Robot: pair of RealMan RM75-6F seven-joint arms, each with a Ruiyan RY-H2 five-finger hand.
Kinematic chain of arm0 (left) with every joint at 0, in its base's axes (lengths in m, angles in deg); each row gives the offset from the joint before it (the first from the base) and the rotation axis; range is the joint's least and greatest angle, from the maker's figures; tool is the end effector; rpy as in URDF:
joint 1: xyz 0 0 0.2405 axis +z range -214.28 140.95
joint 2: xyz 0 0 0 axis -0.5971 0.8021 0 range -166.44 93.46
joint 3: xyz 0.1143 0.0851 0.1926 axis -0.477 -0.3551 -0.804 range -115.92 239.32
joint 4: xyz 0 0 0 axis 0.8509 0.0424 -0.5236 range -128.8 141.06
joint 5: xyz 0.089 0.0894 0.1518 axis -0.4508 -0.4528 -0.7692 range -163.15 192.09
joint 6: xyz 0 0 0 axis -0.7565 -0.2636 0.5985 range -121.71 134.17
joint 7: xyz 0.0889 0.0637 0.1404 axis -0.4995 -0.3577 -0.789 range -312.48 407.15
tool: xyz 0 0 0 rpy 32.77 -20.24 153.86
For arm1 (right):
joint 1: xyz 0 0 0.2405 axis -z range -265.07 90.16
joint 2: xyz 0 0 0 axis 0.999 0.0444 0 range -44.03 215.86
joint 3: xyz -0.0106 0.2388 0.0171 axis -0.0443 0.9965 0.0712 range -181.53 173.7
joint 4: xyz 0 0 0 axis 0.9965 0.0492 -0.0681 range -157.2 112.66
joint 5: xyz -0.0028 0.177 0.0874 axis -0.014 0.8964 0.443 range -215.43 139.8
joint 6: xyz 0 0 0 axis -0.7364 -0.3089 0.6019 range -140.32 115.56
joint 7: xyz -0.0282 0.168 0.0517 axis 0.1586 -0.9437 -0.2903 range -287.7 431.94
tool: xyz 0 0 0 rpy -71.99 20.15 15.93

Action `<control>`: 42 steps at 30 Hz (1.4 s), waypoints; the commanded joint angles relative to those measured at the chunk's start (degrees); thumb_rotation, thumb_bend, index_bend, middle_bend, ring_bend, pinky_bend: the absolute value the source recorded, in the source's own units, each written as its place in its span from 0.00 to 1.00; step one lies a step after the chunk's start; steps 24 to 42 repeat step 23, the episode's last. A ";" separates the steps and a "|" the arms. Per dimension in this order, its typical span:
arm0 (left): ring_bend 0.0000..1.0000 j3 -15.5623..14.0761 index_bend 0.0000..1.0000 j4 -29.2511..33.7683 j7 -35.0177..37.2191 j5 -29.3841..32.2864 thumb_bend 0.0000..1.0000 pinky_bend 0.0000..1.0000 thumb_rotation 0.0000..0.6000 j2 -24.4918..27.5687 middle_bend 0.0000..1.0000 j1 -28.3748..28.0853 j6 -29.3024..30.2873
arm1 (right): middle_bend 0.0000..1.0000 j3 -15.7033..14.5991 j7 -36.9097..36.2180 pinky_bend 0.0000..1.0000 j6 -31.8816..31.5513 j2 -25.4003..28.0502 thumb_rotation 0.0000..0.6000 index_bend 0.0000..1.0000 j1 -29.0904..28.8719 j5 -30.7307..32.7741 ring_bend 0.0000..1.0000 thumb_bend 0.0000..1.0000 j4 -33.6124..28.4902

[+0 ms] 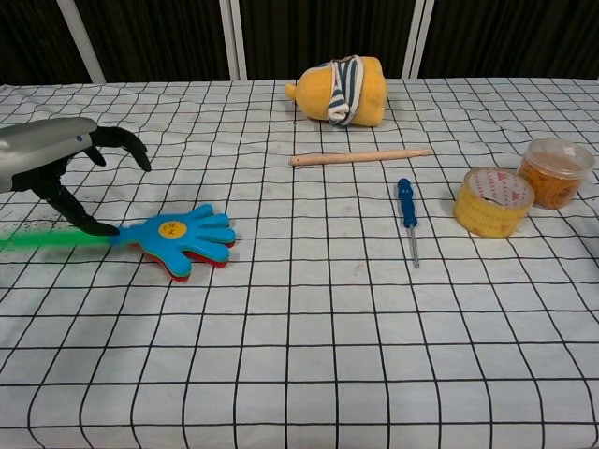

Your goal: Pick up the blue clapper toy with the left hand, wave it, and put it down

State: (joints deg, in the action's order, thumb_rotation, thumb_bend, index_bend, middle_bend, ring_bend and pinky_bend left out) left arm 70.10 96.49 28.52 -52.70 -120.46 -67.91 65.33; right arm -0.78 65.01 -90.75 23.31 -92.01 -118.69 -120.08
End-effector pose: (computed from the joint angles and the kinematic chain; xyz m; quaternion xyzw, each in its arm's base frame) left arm -0.1823 0.3228 0.0078 -0.7095 -0.4189 -0.3527 0.4435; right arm -0.2968 -0.2090 0.1489 0.5463 -0.4968 0.3952 0.5464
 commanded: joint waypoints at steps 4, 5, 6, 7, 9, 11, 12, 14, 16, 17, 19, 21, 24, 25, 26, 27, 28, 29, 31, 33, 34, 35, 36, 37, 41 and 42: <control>0.00 -0.01 0.08 2.68 -0.98 1.19 0.00 0.05 1.00 2.41 0.00 1.29 2.28 | 0.00 0.02 -0.01 0.15 0.11 0.06 1.00 0.00 0.00 0.18 0.00 0.22 -0.14; 0.00 -0.10 0.07 3.19 -0.81 1.11 0.00 0.05 1.00 2.95 0.00 1.65 2.84 | 0.00 0.03 -0.02 0.15 0.12 0.08 1.00 0.00 0.00 0.17 0.00 0.22 -0.13; 0.00 -0.26 0.07 4.02 -0.52 0.85 0.00 0.04 1.00 3.77 0.00 2.23 3.75 | 0.00 0.03 -0.05 0.15 0.14 0.11 1.00 0.00 -0.01 0.18 0.00 0.22 -0.13; 0.00 -0.72 0.06 5.32 -0.32 -0.14 0.00 0.03 1.00 5.45 0.00 3.48 5.81 | 0.00 0.04 -0.04 0.15 0.17 0.14 1.00 0.00 -0.03 0.19 0.00 0.22 -0.09; 0.00 -1.74 0.06 6.95 -0.04 -2.01 0.00 0.02 1.00 7.46 0.00 4.98 8.05 | 0.00 0.02 0.05 0.15 0.17 0.14 1.00 0.00 -0.05 0.10 0.00 0.22 -0.01; 0.00 -2.58 0.05 7.94 0.06 -3.56 0.00 0.01 1.00 8.93 0.00 6.34 10.19 | 0.00 -0.02 0.20 0.15 0.14 0.12 1.00 0.00 -0.07 -0.02 0.00 0.22 0.10; 0.00 -3.17 0.05 8.51 0.27 -4.68 0.00 0.01 1.00 9.82 0.00 7.29 11.65 | 0.00 -0.04 0.29 0.15 0.14 0.10 1.00 0.00 -0.07 -0.06 0.00 0.22 0.15; 0.00 -4.27 0.03 9.26 0.63 -6.63 0.00 0.01 1.00 11.31 0.00 8.99 14.19 | 0.00 -0.09 0.44 0.15 0.19 0.10 1.00 0.00 -0.08 -0.06 0.00 0.22 0.16; 0.00 -5.45 0.01 9.85 1.04 -8.40 0.00 0.01 1.00 12.80 0.00 10.73 16.53 | 0.00 -0.13 0.67 0.15 0.20 0.13 1.00 0.00 -0.07 -0.06 0.00 0.22 0.16; 0.00 -6.10 0.00 10.16 1.42 -9.35 0.00 0.01 1.00 13.64 0.00 11.81 17.95 | 0.00 -0.14 0.73 0.15 0.17 0.14 1.00 0.00 -0.07 -0.10 0.00 0.22 0.14; 0.00 -6.94 0.00 10.57 2.19 -10.48 0.00 0.00 1.00 14.82 0.00 13.61 20.30 | 0.00 -0.17 0.78 0.15 0.11 0.19 1.00 0.00 -0.05 -0.18 0.00 0.22 0.13; 0.00 -8.90 0.00 11.72 5.30 -11.53 0.00 0.00 1.00 17.13 0.00 17.46 24.23 | 0.00 -0.21 0.94 0.15 0.03 0.22 1.00 0.00 -0.07 -0.39 0.00 0.22 0.18; 0.00 -10.71 0.00 11.61 6.70 -13.77 0.00 0.00 1.00 18.66 0.00 19.54 26.07 | 0.00 -0.34 1.10 0.15 -0.04 0.25 1.00 0.00 -0.06 -0.69 0.00 0.22 0.27; 0.00 -10.71 0.00 11.61 6.70 -13.77 0.00 0.00 1.00 18.66 0.00 19.54 26.07 | 0.00 -0.34 1.10 0.15 -0.04 0.25 1.00 0.00 -0.06 -0.69 0.00 0.22 0.27; 0.00 -10.71 0.00 11.61 6.70 -13.77 0.00 0.00 1.00 18.66 0.00 19.54 26.07 | 0.00 -0.34 1.10 0.15 -0.04 0.25 1.00 0.00 -0.06 -0.69 0.00 0.22 0.27; 0.00 -10.71 0.00 11.61 6.70 -13.77 0.00 0.00 1.00 18.66 0.00 19.54 26.07 | 0.00 -0.34 1.10 0.15 -0.04 0.25 1.00 0.00 -0.06 -0.69 0.00 0.22 0.27; 0.00 -10.71 0.00 11.61 6.70 -13.77 0.00 0.00 1.00 18.66 0.00 19.54 26.07 | 0.00 -0.34 1.10 0.15 -0.04 0.25 1.00 0.00 -0.06 -0.69 0.00 0.22 0.27; 0.00 -10.71 0.00 11.61 6.70 -13.77 0.00 0.00 1.00 18.66 0.00 19.54 26.07 | 0.00 -0.34 1.10 0.15 -0.04 0.25 1.00 0.00 -0.06 -0.69 0.00 0.22 0.27; 0.00 -10.71 0.00 11.61 6.70 -13.77 0.00 0.00 1.00 18.66 0.00 19.54 26.07 | 0.00 -0.34 1.10 0.15 -0.04 0.25 1.00 0.00 -0.06 -0.69 0.00 0.22 0.27; 0.00 -10.71 0.00 11.61 6.70 -13.77 0.00 0.00 1.00 18.66 0.00 19.54 26.07 | 0.00 -0.34 1.10 0.15 -0.04 0.25 1.00 0.00 -0.06 -0.69 0.00 0.22 0.27; 0.00 -10.71 0.00 11.61 6.70 -13.77 0.00 0.00 1.00 18.66 0.00 19.54 26.07 | 0.00 -0.34 1.10 0.15 -0.04 0.25 1.00 0.00 -0.06 -0.69 0.00 0.22 0.27; 0.00 -10.71 0.00 11.61 6.70 -13.77 0.00 0.00 1.00 18.66 0.00 19.54 26.07 | 0.00 -0.34 1.10 0.15 -0.04 0.25 1.00 0.00 -0.06 -0.69 0.00 0.22 0.27; 0.00 -10.71 0.00 11.61 6.70 -13.77 0.00 0.00 1.00 18.66 0.00 19.54 26.07 | 0.00 -0.34 1.10 0.15 -0.04 0.25 1.00 0.00 -0.06 -0.69 0.00 0.22 0.27; 0.00 -10.71 0.00 11.61 6.70 -13.77 0.00 0.00 1.00 18.66 0.00 19.54 26.07 | 0.00 -0.34 1.10 0.15 -0.04 0.25 1.00 0.00 -0.06 -0.69 0.00 0.22 0.27; 0.00 -10.71 0.00 11.61 6.70 -13.77 0.00 0.00 1.00 18.66 0.00 19.54 26.07 | 0.00 -0.34 1.10 0.15 -0.04 0.25 1.00 0.00 -0.06 -0.69 0.00 0.22 0.27; 0.00 -10.71 0.00 11.61 6.70 -13.77 0.00 0.00 1.00 18.66 0.00 19.54 26.07 | 0.00 -0.34 1.10 0.15 -0.04 0.25 1.00 0.00 -0.06 -0.69 0.00 0.22 0.27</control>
